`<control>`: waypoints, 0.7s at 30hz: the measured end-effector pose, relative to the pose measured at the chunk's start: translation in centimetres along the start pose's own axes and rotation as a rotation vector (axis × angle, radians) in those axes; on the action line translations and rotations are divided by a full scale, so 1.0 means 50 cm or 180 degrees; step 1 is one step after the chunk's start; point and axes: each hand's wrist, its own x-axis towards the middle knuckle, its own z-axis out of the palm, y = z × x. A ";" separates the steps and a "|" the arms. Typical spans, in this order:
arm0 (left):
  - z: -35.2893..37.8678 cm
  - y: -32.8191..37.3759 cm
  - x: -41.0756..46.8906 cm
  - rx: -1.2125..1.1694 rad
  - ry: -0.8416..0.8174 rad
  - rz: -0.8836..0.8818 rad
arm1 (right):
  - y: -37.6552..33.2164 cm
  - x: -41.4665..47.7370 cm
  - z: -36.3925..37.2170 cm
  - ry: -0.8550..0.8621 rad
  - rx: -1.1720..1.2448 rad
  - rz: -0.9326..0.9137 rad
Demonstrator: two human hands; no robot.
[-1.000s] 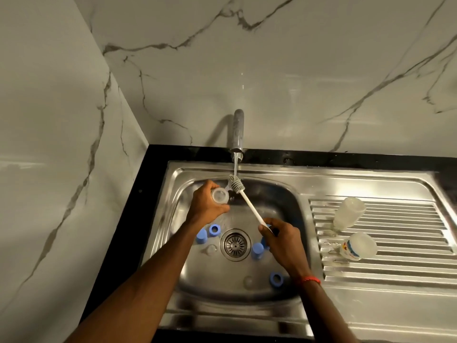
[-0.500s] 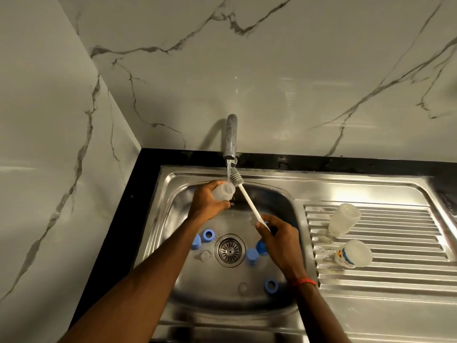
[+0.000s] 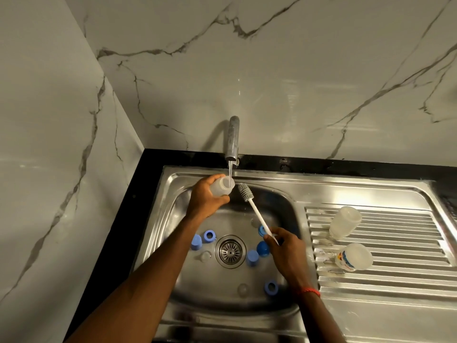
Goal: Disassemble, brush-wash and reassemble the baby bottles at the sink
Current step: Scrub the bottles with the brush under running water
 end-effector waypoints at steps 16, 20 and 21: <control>-0.103 -0.004 -0.062 0.0115 0.0339 0.0311 | -0.083 -0.010 -0.010 -0.0061 -0.0786 -0.0845; -0.116 -0.032 -0.092 0.0431 0.0419 0.0277 | -0.082 -0.032 -0.066 0.0011 -0.1213 -0.1201; -0.122 -0.042 -0.097 0.0467 0.0422 0.0245 | -0.084 -0.038 -0.079 0.0053 -0.1291 -0.1298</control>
